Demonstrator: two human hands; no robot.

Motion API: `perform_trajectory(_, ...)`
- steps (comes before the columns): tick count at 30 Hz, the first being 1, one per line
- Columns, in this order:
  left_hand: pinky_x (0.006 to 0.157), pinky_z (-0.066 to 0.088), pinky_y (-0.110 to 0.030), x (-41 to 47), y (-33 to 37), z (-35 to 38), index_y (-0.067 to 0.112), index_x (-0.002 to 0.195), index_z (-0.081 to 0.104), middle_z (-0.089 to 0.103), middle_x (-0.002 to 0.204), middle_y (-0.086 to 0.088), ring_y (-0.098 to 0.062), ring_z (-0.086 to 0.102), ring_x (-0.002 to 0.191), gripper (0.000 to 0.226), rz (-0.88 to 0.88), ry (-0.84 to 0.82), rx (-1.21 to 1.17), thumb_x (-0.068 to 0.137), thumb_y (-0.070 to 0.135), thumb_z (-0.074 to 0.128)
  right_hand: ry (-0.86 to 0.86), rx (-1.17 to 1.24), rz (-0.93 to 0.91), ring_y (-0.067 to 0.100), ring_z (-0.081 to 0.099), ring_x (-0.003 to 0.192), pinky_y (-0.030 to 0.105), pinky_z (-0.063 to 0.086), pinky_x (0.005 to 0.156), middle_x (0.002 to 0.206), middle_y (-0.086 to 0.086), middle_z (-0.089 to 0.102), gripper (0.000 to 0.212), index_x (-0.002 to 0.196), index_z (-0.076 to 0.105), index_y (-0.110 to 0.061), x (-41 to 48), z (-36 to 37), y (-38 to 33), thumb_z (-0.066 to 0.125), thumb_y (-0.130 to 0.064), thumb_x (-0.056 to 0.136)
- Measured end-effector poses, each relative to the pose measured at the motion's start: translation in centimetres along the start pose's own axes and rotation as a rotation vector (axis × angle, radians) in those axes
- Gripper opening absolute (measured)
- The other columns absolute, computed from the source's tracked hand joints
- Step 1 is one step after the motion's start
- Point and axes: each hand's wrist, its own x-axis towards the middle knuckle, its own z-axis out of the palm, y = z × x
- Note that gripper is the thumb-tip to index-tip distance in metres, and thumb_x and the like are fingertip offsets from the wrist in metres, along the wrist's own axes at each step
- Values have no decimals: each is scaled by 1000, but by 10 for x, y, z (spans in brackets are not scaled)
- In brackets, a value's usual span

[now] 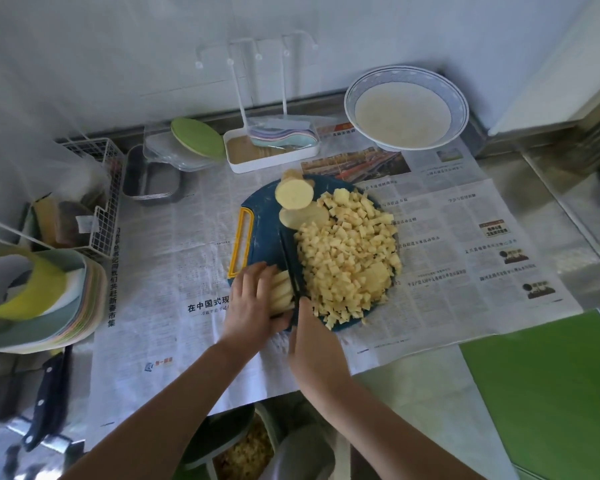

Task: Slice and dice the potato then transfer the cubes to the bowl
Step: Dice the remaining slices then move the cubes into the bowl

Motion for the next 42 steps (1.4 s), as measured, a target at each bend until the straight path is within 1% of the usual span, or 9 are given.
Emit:
perform_trajectory(4, 92, 45, -53, -2, 1, 3, 6, 128, 44, 45, 125, -17, -33, 40, 114, 69, -34, 6, 52, 79, 53, 52, 104, 84, -38, 18, 62, 101, 20, 40, 70, 113, 0, 62, 38, 140, 34, -17, -7, -8, 9, 38, -22, 103)
perform_trajectory(9, 92, 45, -52, -4, -1, 3, 3, 129, 44, 49, 122, -20, -35, 44, 113, 76, -42, -12, 77, 78, 58, 51, 223, 220, -10, 5, 53, 57, 16, 38, 49, 70, -12, 53, 28, 103, 51, -15, -24, -20, 21, 40, -40, 99)
perform_trajectory(14, 94, 45, -52, -1, 3, 0, 0, 129, 46, 53, 119, -19, -38, 51, 110, 87, -90, -89, 146, 72, 65, 52, 222, 251, 24, 4, 46, 42, 19, 32, 41, 53, -9, 45, 28, 79, 52, -18, -28, -32, 38, 48, -39, 98)
perform_trajectory(19, 106, 20, -66, 6, 7, -2, 4, 134, 48, 50, 132, -17, -42, 39, 131, 89, -184, -83, 185, 64, 49, 80, 260, 294, -21, 7, 45, 43, 19, 30, 42, 51, -7, 45, 28, 78, 53, -16, -26, -43, 41, 49, -35, 98)
perform_trajectory(24, 104, 21, -71, 3, 13, -6, 14, 123, 50, 41, 131, -13, -35, 31, 130, 76, 10, 58, 205, 61, 46, 81, 281, 301, -46, 5, 49, 47, 18, 34, 43, 53, -7, 48, 27, 82, 54, -15, -22, -45, 43, 48, -35, 98)
perform_trajectory(27, 102, 25, -71, 0, 24, -4, 13, 94, 66, 49, 120, -11, -35, 39, 122, 41, 78, 171, 139, 64, 34, 85, 290, 289, -54, 4, 53, 53, 16, 36, 45, 55, -7, 50, 25, 85, 56, -15, -23, -44, 44, 47, -35, 98)
perform_trajectory(29, 102, 26, -69, -1, 35, 1, 14, 78, 69, 58, 111, -11, -34, 42, 118, 29, 54, 149, 119, 64, 32, 87, 295, 294, -55, 2, 54, 54, 15, 36, 47, 55, -8, 50, 22, 85, 55, -16, -24, -43, 47, 48, -33, 98)
perform_trajectory(36, 107, 20, -64, 2, 50, 18, 17, 61, 72, 63, 104, -7, -37, 48, 112, 23, -24, 46, 95, 62, 34, 88, 325, 312, -52, 1, 52, 53, 14, 36, 47, 52, -11, 46, 23, 75, 46, -29, -31, -44, 55, 50, -33, 97)
perform_trajectory(42, 104, 25, -68, 9, 52, 8, 17, 59, 72, 67, 97, -6, -42, 57, 106, 19, -2, 62, 36, 60, 22, 91, 301, 331, -26, 1, 52, 51, 16, 36, 46, 52, -9, 46, 21, 83, 54, -18, -34, -48, 58, 49, -32, 98)
